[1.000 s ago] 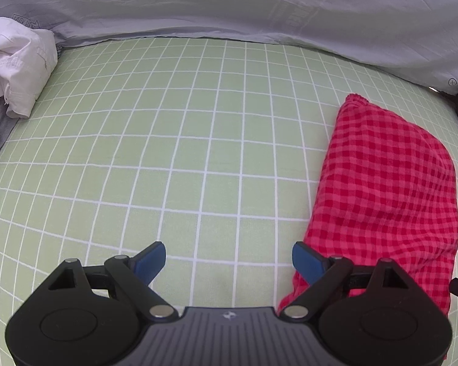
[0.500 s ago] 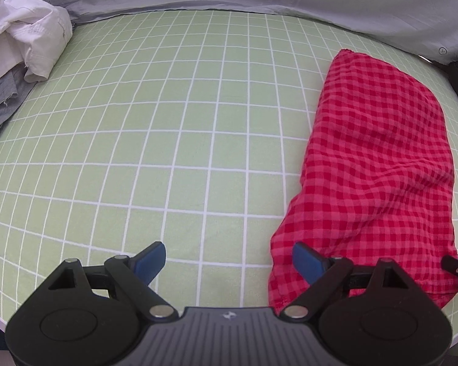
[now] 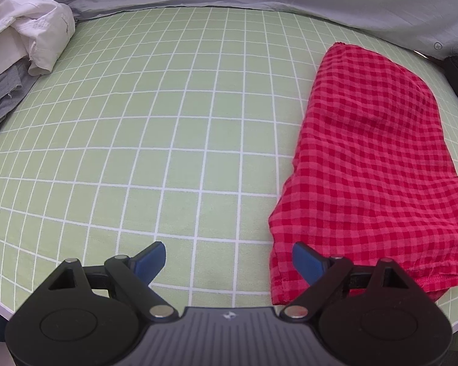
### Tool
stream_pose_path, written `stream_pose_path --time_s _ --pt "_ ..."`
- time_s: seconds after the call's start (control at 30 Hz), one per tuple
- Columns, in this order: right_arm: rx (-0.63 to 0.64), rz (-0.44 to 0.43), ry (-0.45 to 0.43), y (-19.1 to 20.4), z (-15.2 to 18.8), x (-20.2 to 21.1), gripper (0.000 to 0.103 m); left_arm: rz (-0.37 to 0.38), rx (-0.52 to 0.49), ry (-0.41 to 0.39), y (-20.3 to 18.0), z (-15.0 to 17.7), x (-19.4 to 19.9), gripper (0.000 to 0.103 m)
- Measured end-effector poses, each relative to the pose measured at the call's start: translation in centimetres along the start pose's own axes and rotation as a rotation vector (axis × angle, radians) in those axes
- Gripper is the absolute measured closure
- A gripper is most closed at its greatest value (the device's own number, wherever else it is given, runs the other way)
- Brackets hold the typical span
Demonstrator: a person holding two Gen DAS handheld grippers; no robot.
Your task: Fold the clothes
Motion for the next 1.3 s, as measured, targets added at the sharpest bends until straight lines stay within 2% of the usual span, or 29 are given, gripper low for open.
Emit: stream_pose_path --time_s 0.07,0.2,0.27,0.43,0.5,0.53,0.57,0.63,0.7,0.77,1.0,1.3 --pt "-0.029 -0.014 0.027 -0.3 0.7 -0.4 0.101 0.002 -0.012 -0.002 -0.3 0.0 0.0 0.013" --pt "-0.076 -0.039 0.019 -0.8 0.8 1.1 0.101 -0.005 -0.027 -0.009 -0.6 -0.2 0.1 0.013" --pt "-0.099 -0.019 0.036 -1.5 1.2 1.2 0.102 -0.006 -0.033 -0.002 -0.7 -0.2 -0.1 0.013" --pt "-0.152 0.029 0.192 -3.1 4.8 -2.9 0.099 -0.013 -0.045 0.018 -1.0 -0.6 -0.7 0.013" --pt "-0.148 0.033 0.213 -3.0 5.1 -3.3 0.091 -0.018 -0.053 0.007 -1.1 -1.1 -0.6 0.013" --pt "-0.137 0.037 0.196 -2.9 4.6 -3.1 0.081 -0.019 -0.055 0.001 -1.1 -1.3 -0.6 0.013" --pt "-0.126 0.041 0.171 -2.8 4.0 -2.8 0.066 -0.019 -0.054 -0.001 -1.1 -1.5 -0.6 0.013" --pt "-0.110 0.053 0.118 -2.7 2.6 -2.3 0.051 -0.019 -0.050 0.002 -1.4 -2.1 -0.9 0.013" --pt "-0.097 0.055 0.080 -2.7 1.2 -2.1 0.045 -0.018 -0.045 0.004 -1.6 -2.6 -1.1 0.013" --pt "-0.085 0.061 0.053 -2.8 -0.2 -2.3 0.033 -0.016 -0.046 -0.003 -1.8 -3.3 -1.3 0.013" --pt "-0.106 0.091 0.012 -3.4 -4.0 -4.5 0.019 -0.011 -0.060 -0.031 -2.4 -6.5 -2.2 0.013" --pt "-0.248 0.101 -0.042 -6.9 -10.9 -9.5 0.020 -0.026 -0.045 -0.046 -2.5 -12.5 -5.0 0.013"
Point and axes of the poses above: each gripper's, at about its wrist camera, not at the fingertips, and x roughly against the way its jaws point, y to its left, z to its underside, the point moved 9 cm from there along -x, roughly the way its jaws point, and after that the axes turned 2 degrees about -z, right-handed, at the moved point
